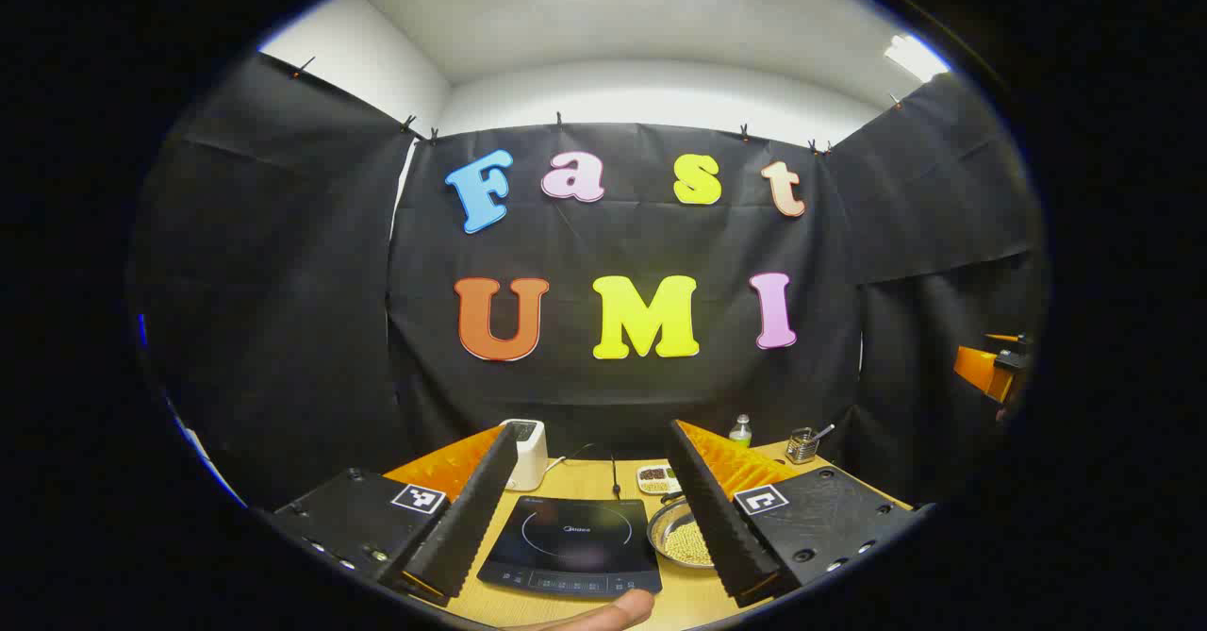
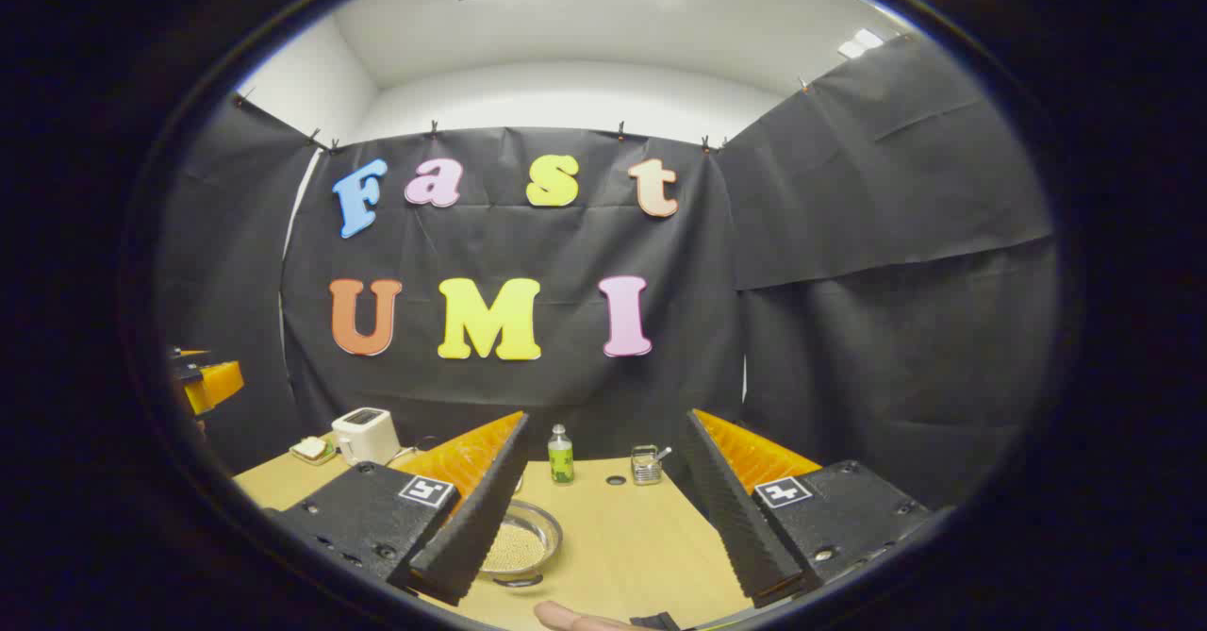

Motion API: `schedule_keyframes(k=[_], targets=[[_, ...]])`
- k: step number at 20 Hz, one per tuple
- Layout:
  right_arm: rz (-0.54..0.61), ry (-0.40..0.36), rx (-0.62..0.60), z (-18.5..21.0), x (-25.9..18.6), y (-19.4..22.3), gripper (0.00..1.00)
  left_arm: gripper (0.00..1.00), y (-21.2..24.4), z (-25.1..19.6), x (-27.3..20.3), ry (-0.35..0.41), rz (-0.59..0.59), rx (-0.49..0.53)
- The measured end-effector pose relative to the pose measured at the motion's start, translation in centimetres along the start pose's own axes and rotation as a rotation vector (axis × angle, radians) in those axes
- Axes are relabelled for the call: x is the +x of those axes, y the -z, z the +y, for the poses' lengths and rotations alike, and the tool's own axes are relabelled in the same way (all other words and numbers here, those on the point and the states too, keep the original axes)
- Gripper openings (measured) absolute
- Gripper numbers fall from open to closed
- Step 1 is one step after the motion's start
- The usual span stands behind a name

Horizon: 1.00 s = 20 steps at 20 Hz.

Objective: First push the handle of the pot to place it horizontally, then grasp the pot with both hands and set it on the induction cooktop.

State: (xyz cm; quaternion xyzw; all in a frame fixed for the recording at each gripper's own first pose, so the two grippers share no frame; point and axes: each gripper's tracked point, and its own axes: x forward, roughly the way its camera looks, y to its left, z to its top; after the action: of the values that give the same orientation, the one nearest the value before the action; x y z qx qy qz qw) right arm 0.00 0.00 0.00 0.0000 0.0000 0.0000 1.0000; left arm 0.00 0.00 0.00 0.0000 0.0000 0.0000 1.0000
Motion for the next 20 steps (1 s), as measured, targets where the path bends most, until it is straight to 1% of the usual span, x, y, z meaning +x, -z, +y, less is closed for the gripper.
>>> schedule_keyframes(k=[4, 6, 10, 13, 17, 20], targets=[[0.001, -0.010, -0.010, 0.0, -0.3, -0.1, 1.00, 0.95, -0.7, -0.3, -0.5, 0.011, -0.019, 0.027], [-0.006, -0.009, -0.011, -0.1, -0.4, -0.2, 1.00, 0.95, -0.8, -0.6, -1.0, 0.015, -0.023, 0.020], [-0.005, -0.022, -0.024, 0.1, -0.5, -0.2, 1.00, 0.95, -0.6, 0.0, -1.4, -0.013, -0.011, 0.030], [0.000, -0.004, -0.010, -0.3, -0.2, 0.0, 1.00, 0.95, -0.6, -0.5, -1.7, -0.001, -0.017, 0.029], [0.009, -0.007, -0.003, 0.0, 0.5, 0.5, 1.00, 0.95, -0.8, -0.8, -2.1, 0.005, -0.026, 0.037], [0.041, -0.014, -0.008, 0.5, 1.5, 2.4, 1.00, 0.95, -0.7, -1.4, -2.4, 0.018, -0.030, 0.043]])
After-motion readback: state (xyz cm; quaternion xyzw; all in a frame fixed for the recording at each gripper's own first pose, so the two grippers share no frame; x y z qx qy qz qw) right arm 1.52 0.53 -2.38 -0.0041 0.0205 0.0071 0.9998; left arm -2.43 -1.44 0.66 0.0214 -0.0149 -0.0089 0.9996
